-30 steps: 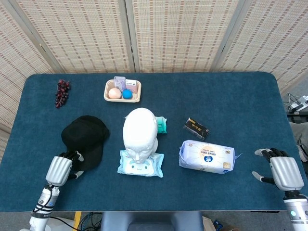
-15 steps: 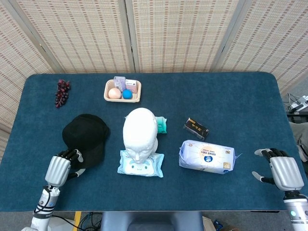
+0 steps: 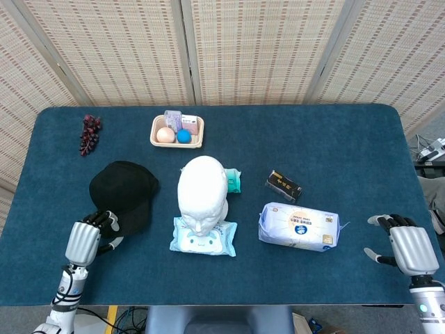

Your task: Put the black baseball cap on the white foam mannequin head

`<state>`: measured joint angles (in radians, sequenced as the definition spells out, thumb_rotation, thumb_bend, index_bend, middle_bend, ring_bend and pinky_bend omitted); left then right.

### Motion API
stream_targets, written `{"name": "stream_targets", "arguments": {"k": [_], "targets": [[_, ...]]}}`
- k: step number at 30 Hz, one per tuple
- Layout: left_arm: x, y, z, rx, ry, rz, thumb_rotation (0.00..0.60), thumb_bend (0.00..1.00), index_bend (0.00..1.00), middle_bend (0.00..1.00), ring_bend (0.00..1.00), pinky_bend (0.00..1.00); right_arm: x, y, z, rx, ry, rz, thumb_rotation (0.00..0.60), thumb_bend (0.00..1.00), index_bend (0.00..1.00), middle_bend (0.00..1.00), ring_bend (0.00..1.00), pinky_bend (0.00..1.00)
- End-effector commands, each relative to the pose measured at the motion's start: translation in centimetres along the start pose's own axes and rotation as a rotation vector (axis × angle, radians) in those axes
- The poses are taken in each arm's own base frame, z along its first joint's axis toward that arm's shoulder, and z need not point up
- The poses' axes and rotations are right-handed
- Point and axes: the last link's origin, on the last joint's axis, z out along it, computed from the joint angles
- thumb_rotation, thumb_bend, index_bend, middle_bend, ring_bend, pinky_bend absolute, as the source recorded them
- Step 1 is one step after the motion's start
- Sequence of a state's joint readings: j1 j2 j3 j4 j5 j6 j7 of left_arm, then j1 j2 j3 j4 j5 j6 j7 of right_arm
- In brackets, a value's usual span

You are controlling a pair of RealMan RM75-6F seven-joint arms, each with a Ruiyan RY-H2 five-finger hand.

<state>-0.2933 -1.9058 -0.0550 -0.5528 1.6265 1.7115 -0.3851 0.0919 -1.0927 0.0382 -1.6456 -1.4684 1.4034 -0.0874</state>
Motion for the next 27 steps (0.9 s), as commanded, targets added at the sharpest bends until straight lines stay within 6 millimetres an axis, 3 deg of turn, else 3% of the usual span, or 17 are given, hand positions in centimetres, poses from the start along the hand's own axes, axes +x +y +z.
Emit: {"name": "stream_targets", "arguments": {"k": [1,19,27], "targets": [[0.03,-0.03,0.24,0.007,0.006,0.001,0.6,0.15,0.61,0.48,0.44,0.62,0.0,0.02,0.01,-0.001,-0.001,0.0,0.6,0.0,0.36,0.4,0.3,0.33],[0.08,-0.24,1.07,0.075,0.037,0.019,0.6,0.15,0.61,0.48,0.44,0.63,0.06,0.08,0.01,-0.002,0.002,0.001,0.6,0.0,0.36,0.4,0.3,0.33],[-0.16,-0.38,0.97,0.076,0.014,0.031,0.6,0.25,0.6,0.48,0.44,0.63,0.14,0.13,-0.03,-0.003,0.004,0.004,0.6,0.0,0.36,0.4,0.3,0.33]]}}
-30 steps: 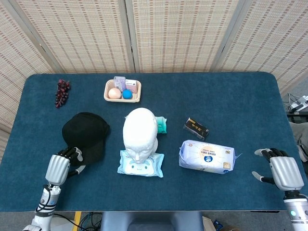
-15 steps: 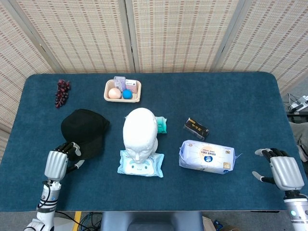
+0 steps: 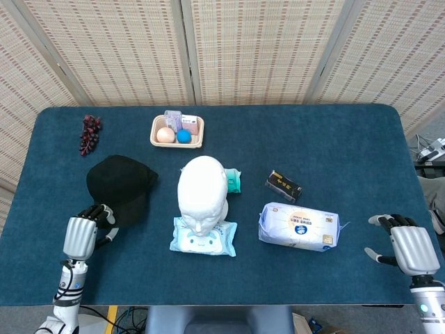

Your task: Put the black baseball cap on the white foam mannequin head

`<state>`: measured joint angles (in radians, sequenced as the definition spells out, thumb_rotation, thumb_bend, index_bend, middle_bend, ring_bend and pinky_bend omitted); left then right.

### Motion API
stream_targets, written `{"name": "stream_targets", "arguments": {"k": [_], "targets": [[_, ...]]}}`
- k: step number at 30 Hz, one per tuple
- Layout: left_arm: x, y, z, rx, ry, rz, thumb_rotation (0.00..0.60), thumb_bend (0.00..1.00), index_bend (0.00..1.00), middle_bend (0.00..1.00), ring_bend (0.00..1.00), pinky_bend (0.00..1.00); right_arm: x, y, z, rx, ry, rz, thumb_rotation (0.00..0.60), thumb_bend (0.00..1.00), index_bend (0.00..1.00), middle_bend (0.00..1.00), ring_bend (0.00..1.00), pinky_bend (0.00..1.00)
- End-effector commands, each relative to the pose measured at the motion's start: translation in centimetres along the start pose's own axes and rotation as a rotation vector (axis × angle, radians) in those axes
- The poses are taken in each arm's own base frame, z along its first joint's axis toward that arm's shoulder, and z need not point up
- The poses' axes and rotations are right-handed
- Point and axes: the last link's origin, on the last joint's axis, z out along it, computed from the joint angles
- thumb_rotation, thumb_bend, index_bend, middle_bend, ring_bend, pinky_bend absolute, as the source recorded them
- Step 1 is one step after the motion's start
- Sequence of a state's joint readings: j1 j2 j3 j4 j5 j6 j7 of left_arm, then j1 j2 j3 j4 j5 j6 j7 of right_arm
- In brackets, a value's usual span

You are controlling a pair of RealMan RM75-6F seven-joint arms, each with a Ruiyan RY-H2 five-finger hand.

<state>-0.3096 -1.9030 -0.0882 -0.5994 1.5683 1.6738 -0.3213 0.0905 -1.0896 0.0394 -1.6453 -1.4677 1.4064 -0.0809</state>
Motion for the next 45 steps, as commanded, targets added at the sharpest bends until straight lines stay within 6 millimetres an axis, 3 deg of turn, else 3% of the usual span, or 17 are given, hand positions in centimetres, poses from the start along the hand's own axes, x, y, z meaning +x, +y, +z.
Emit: {"name": "stream_targets", "arguments": {"k": [1,9,23,45], "targets": [[-0.1,0.0,0.0,0.0,-0.008,0.003,0.6,0.26,0.6,0.48,0.44,0.63,0.0,0.0,0.0,0.0,0.001,0.001,0.6,0.0,0.36,0.4,0.3,0.33],[-0.3,-0.1,-0.1,-0.002,-0.035,0.003,0.6,0.33,0.59,0.48,0.43,0.63,0.1,0.1,0.0,-0.001,0.002,0.003,0.6,0.0,0.36,0.4,0.3,0.33],[0.3,-0.2,-0.1,-0.006,-0.006,0.004,0.6,0.38,0.7,0.48,0.44,0.63,0.1,0.1,-0.1,-0.002,0.005,0.005,0.6,0.0,0.36,0.4,0.3,0.33],[4.4,-0.1,0.0,-0.166,0.174,0.081,0.6,0.38,0.76,0.51,0.44,0.65,0.2,0.1,-0.2,-0.002,0.008,0.007,0.6,0.0,0.36,0.4,0.3,0.33]]}}
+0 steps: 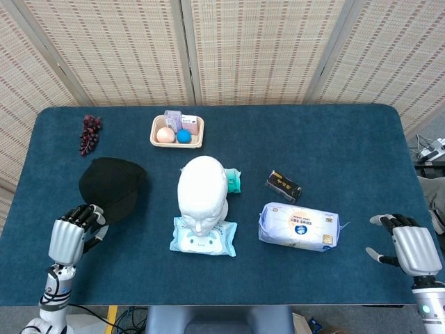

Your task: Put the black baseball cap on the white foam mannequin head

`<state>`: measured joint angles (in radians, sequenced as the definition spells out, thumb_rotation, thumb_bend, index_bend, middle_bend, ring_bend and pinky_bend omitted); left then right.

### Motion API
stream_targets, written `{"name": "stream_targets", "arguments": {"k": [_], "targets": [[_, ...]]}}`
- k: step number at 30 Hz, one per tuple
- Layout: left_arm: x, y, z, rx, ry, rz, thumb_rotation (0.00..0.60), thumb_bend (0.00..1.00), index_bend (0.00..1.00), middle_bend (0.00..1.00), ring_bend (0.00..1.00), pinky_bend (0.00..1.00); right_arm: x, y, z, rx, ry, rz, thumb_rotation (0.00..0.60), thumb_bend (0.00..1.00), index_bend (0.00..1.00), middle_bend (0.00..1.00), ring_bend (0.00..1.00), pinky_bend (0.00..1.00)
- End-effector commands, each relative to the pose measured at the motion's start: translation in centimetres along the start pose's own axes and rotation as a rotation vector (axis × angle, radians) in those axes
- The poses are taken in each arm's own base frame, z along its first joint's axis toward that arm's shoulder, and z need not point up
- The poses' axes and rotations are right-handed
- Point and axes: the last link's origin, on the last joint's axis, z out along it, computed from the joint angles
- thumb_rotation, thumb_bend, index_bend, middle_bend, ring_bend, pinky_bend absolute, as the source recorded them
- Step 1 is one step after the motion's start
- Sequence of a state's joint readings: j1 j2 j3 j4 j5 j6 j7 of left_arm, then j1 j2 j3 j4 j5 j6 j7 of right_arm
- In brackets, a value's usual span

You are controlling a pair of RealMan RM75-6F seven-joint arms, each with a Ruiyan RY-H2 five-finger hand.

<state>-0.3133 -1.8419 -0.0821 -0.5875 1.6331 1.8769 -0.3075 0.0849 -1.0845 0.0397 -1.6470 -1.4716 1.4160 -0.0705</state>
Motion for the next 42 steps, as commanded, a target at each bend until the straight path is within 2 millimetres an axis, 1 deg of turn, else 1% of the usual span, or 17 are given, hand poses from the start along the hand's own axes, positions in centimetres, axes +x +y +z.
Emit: {"name": "stream_targets", "arguments": {"k": [1,14,42], "targets": [[0.4,0.0,0.1,-0.026,0.012,0.016,0.6,0.38,0.76,0.51,0.44,0.65,0.0,0.0,0.0,0.0,0.0,0.001,0.6,0.0,0.36,0.4,0.3,0.33],[1.8,-0.1,1.0,-0.098,0.048,0.067,0.6,0.38,0.76,0.51,0.44,0.66,0.1,0.1,-0.1,-0.002,0.004,0.004,0.6,0.0,0.36,0.4,0.3,0.33],[5.0,-1.2,3.5,-0.153,0.155,0.142,0.6,0.38,0.77,0.52,0.44,0.67,0.0,-0.1,0.1,-0.002,-0.001,-0.003,0.6,0.0,0.36,0.4,0.3,0.33]]}}
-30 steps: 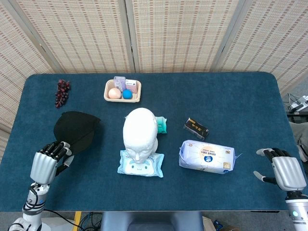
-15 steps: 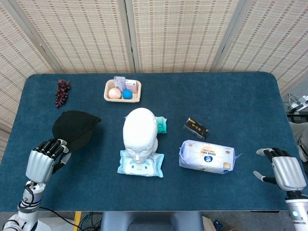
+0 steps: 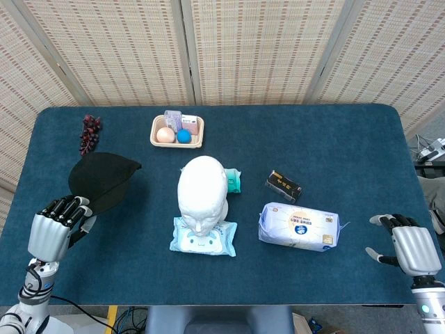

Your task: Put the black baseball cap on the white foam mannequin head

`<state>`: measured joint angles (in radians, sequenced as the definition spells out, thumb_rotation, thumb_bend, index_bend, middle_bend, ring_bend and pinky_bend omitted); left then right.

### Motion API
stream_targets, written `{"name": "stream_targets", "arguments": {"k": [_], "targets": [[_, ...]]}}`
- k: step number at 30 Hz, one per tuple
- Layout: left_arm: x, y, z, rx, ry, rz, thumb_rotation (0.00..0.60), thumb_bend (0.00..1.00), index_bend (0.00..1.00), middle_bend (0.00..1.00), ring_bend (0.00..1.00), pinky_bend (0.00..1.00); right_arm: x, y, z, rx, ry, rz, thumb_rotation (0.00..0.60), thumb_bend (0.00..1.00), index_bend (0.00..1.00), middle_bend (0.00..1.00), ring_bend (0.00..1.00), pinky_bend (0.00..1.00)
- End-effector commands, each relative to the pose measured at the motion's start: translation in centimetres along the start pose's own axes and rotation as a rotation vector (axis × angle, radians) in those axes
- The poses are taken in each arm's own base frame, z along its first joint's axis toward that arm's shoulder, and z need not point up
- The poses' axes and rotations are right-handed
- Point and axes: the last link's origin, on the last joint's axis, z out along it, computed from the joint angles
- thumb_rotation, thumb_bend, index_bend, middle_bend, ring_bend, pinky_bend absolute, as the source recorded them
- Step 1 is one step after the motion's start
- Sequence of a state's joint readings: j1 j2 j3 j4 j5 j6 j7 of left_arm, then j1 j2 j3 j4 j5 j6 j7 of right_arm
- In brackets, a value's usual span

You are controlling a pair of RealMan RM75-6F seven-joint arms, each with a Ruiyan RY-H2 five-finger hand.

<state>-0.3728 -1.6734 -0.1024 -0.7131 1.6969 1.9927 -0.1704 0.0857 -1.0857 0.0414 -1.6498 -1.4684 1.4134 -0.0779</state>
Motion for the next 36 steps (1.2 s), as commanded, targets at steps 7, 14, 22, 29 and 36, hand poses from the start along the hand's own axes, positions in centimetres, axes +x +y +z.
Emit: {"name": "stream_targets", "arguments": {"k": [7,14,22,29,36], "targets": [[1.3,-0.3,1.5,-0.041,0.067,0.019,0.6,0.38,0.77,0.52,0.44,0.67,0.0,0.0,0.0,0.0,0.001,-0.003,0.6,0.0,0.36,0.4,0.3,0.33],[2.9,-0.3,3.2,-0.089,0.137,0.036,0.6,0.38,0.77,0.52,0.44,0.67,0.1,0.0,-0.2,-0.002,0.006,-0.001,0.6,0.0,0.36,0.4,0.3,0.33],[4.3,1.2,5.9,-0.175,0.216,0.033,0.6,0.38,0.77,0.52,0.45,0.68,0.1,0.1,-0.1,-0.006,0.006,0.002,0.6,0.0,0.36,0.4,0.3,0.33],[4.6,3.0,7.8,-0.233,0.25,0.019,0.6,0.38,0.77,0.53,0.45,0.69,0.3,0.3,0.0,-0.013,0.009,0.01,0.6,0.0,0.36,0.4,0.3,0.33],[4.7,4.6,9.5,-0.271,0.284,-0.012,0.6,0.38,0.77,0.54,0.45,0.69,0.4,0.6,0.0,-0.019,0.012,0.017,0.6,0.0,0.36,0.4,0.3,0.33]]}}
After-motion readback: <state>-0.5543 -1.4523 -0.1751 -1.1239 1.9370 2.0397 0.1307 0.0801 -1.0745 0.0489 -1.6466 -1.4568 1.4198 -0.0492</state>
